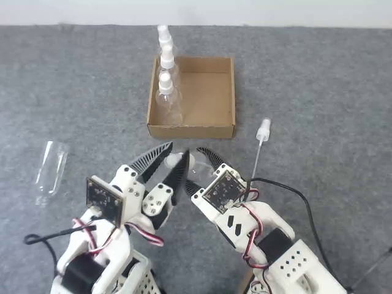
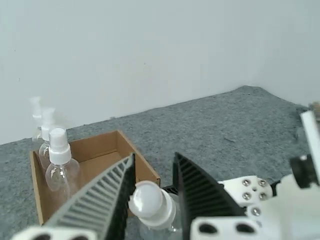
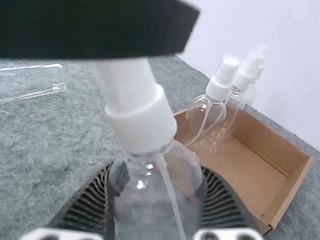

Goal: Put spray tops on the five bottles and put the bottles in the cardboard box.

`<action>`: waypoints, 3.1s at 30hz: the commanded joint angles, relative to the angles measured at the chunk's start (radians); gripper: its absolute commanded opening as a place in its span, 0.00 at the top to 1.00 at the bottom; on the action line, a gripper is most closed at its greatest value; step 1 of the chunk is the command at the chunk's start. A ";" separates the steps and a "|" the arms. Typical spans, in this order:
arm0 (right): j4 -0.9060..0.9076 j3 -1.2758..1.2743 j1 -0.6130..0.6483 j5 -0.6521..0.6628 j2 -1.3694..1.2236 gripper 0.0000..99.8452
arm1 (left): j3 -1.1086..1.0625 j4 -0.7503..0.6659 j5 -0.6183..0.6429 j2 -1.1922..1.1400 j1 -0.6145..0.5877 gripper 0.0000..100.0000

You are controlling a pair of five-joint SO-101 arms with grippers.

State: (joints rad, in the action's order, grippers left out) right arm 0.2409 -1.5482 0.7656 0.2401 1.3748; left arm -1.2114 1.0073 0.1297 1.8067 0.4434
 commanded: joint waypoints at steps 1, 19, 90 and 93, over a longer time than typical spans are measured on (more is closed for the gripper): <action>-0.024 0.034 -0.013 0.008 0.028 0.95 | 0.088 0.072 0.008 0.012 0.000 0.83; -0.031 0.043 -0.065 0.002 0.027 0.95 | 0.186 0.161 0.049 0.015 -0.057 0.81; 0.209 0.169 -0.150 -0.566 0.417 0.95 | -0.200 -0.121 -0.181 0.011 0.077 0.81; 0.242 0.173 -0.085 -0.548 0.417 0.95 | -0.203 -0.144 -0.181 0.011 0.071 0.81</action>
State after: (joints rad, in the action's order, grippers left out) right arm 0.4511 -1.3978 0.6122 -0.3337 1.7952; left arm -1.4231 0.9244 -0.0437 1.8067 0.5201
